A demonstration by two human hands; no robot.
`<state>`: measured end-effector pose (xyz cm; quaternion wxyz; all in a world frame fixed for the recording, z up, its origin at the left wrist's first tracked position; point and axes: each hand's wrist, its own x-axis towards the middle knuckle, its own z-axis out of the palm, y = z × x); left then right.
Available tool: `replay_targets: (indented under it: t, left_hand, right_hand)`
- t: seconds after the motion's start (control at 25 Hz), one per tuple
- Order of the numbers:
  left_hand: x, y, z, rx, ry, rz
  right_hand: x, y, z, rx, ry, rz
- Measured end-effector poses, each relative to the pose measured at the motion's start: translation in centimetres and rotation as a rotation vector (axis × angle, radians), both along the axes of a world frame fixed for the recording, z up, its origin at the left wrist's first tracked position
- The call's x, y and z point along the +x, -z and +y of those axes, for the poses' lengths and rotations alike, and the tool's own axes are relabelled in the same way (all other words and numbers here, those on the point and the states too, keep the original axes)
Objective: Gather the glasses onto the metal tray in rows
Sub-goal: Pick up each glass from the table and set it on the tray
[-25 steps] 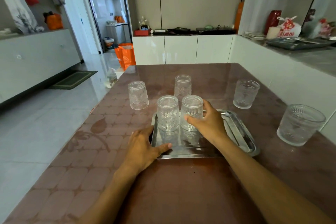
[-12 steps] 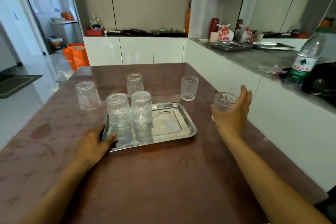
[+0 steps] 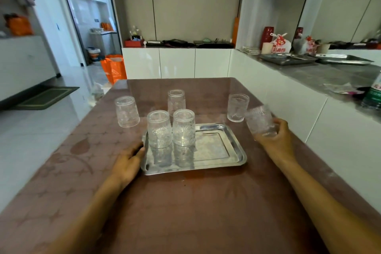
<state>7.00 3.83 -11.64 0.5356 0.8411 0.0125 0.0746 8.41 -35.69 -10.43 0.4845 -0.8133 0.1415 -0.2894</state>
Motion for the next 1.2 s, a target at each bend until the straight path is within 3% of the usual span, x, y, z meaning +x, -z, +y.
replay_targets:
  t: [0.16,0.28,0.4,0.56,0.92,1.0,1.08,1.2]
  left_hand:
    - [0.5,0.6,0.1,0.073,-0.002,-0.032]
    - [0.6,1.0,0.4,0.150,0.008,-0.073]
    - [0.5,1.0,0.3,0.208,0.025,-0.107]
    - [0.7,1.0,0.4,0.210,0.086,-0.112]
    - [0.9,1.4,0.4,0.196,0.074,-0.100]
    - [0.8,1.3,0.3,0.177,0.072,-0.083]
    - [1.1,1.5,0.5,0.135,0.052,-0.023]
    - [2.7,1.0,0.9,-0.083,-0.075,0.064]
  right_hand:
    - [0.7,-4.7,3.3,-0.083,-0.129,-0.098]
    - [1.8,-6.3,6.3,-0.176,-0.244,-0.044]
    - [3.5,-5.2,8.8,-0.327,-0.263,0.053]
    - [5.4,-3.2,10.7,-0.349,-0.303,0.123]
    - [5.9,-1.6,11.5,-0.355,-0.314,0.052]
    - [4.1,-1.4,12.3,-0.349,-0.251,-0.081]
    - [1.3,-0.8,14.1,-0.390,-0.265,-0.352]
    - [-2.2,1.1,16.9,-0.604,-0.548,-0.402]
